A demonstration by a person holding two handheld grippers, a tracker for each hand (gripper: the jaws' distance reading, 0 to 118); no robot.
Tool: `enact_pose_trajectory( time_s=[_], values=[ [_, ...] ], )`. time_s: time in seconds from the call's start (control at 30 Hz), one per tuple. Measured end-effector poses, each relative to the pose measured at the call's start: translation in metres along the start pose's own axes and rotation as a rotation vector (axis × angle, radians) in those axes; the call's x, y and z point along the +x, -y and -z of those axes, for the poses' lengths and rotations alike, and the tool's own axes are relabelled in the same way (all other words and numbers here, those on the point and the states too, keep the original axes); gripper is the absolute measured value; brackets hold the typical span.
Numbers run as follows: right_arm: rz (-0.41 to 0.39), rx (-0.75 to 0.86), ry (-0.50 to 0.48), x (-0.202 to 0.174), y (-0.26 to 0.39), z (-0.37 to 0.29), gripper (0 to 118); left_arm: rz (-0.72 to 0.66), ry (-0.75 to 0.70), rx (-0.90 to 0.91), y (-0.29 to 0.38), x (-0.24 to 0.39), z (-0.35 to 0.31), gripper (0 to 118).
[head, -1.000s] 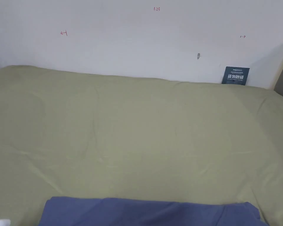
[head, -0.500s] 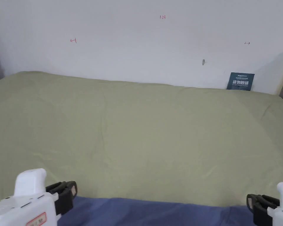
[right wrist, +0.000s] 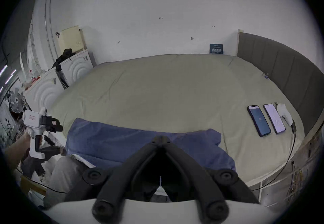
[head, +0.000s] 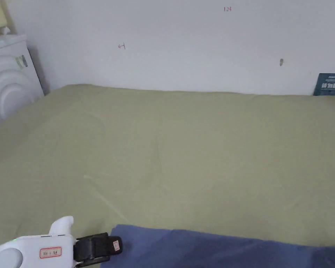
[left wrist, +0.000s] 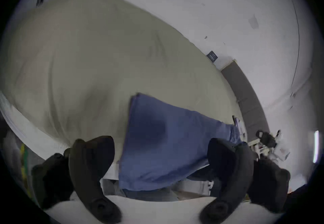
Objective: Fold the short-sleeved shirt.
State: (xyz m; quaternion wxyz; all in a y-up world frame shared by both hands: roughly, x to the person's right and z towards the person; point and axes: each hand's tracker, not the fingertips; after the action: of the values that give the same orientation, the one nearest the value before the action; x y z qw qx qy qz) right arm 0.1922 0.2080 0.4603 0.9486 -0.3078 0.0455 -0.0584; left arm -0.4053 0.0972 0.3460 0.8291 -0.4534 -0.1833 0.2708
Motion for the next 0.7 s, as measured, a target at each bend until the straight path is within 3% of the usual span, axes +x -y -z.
enact_pose_trajectory(
  time_s=[0.17, 0.33, 0.53, 0.63, 0.7],
  values=[
    [0.011, -0.017, 0.0, 0.001, 0.0, 0.002, 0, -0.021, -0.041, -0.006, 0.002, -0.026, 0.021, 111],
    [0.027, -0.038, -0.017, -0.002, -0.001, 0.01, 0, -0.022, -0.004, 0.03, 0.005, -0.011, 0.029, 112],
    [0.03, -0.05, -0.044, -0.008, -0.002, 0.015, 0, 0.086, -0.138, -0.007, 0.016, 0.024, 0.038, 109],
    [0.024, -0.055, -0.049, -0.008, -0.001, 0.016, 0, 0.164, -0.205, -0.069, 0.024, 0.044, 0.051, 98],
    [0.032, -0.051, -0.056, -0.008, -0.001, 0.016, 0, 0.247, -0.296, -0.078, 0.027, 0.05, 0.056, 71]
  ],
)
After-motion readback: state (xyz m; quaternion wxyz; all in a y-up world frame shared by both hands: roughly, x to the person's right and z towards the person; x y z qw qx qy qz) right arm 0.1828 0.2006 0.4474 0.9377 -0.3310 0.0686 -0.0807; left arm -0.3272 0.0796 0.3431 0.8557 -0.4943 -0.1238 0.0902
